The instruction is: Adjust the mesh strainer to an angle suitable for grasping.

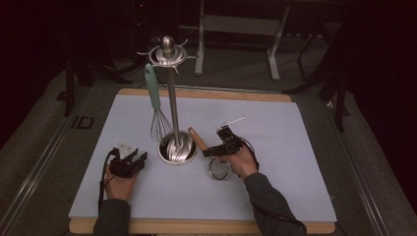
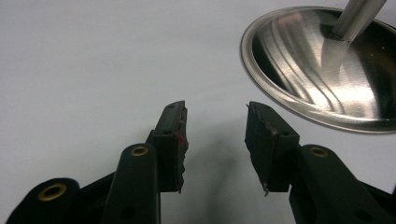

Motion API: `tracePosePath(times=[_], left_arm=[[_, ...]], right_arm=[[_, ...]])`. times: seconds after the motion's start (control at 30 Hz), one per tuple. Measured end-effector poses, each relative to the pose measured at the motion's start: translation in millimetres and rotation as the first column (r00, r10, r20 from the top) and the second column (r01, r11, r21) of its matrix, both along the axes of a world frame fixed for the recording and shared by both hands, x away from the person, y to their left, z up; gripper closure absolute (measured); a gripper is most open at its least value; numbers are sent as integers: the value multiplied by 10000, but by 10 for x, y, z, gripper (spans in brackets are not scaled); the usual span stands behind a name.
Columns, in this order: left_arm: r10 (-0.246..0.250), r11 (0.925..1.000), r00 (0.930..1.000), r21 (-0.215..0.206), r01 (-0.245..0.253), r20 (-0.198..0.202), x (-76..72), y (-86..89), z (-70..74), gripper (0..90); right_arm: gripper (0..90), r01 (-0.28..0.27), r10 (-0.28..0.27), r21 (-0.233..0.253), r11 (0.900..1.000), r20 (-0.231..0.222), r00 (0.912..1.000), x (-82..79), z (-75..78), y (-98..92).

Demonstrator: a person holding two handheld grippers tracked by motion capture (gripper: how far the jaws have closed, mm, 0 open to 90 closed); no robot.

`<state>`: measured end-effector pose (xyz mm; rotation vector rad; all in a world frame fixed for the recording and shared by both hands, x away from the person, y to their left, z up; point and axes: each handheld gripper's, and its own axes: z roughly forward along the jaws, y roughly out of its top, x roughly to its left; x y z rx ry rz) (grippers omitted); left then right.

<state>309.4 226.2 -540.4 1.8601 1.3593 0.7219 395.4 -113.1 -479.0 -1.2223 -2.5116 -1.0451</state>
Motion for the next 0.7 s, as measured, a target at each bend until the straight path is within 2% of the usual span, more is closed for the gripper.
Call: tracePosePath(times=[0.7], left_arm=[[-13,9999,10000,100,13,-5,-1,-12,-1,586]], right_arm=[[716,-253,228,258,9993,950,9952,-158,251,-89]])
